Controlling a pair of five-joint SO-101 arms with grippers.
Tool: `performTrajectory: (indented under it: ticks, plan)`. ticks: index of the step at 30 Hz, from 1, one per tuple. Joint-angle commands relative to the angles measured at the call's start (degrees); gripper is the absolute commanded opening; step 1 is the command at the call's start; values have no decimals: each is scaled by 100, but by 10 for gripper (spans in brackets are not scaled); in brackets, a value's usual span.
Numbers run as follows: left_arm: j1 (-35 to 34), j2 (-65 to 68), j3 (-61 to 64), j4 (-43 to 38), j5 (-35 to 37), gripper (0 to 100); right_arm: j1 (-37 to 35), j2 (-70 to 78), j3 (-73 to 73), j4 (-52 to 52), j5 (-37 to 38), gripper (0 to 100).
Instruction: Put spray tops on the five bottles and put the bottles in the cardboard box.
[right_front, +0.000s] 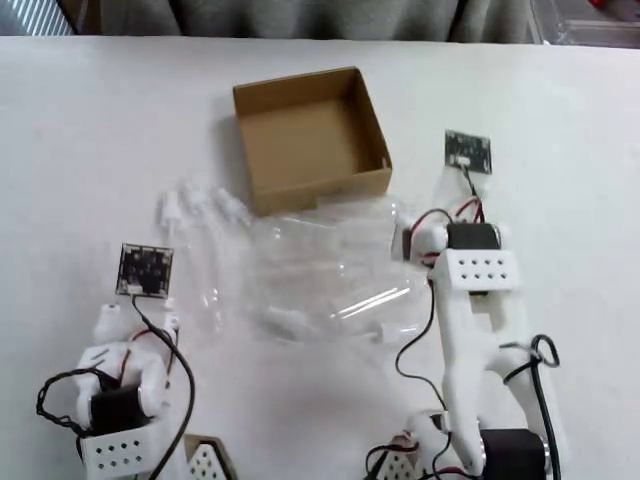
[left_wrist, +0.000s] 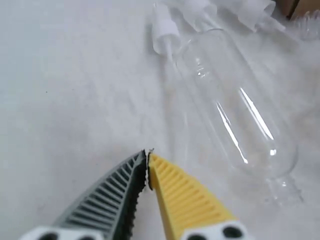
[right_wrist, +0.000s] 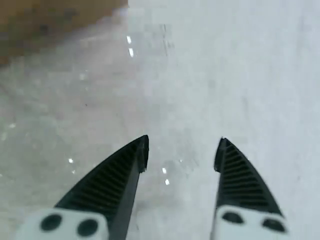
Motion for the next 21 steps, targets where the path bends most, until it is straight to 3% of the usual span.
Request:
performTrajectory:
  ticks: [1, 6, 21]
  plan:
    - [-66, -75, -35, -123, -53, 20, 31, 127, -1011, -251, 448, 52]
    - [-66, -75, 0, -255, -53, 20, -92, 1138, -2646, 259, 545, 114]
    - [-66, -75, 0, -273, -53, 20, -286, 5191, -6743, 734, 589, 119]
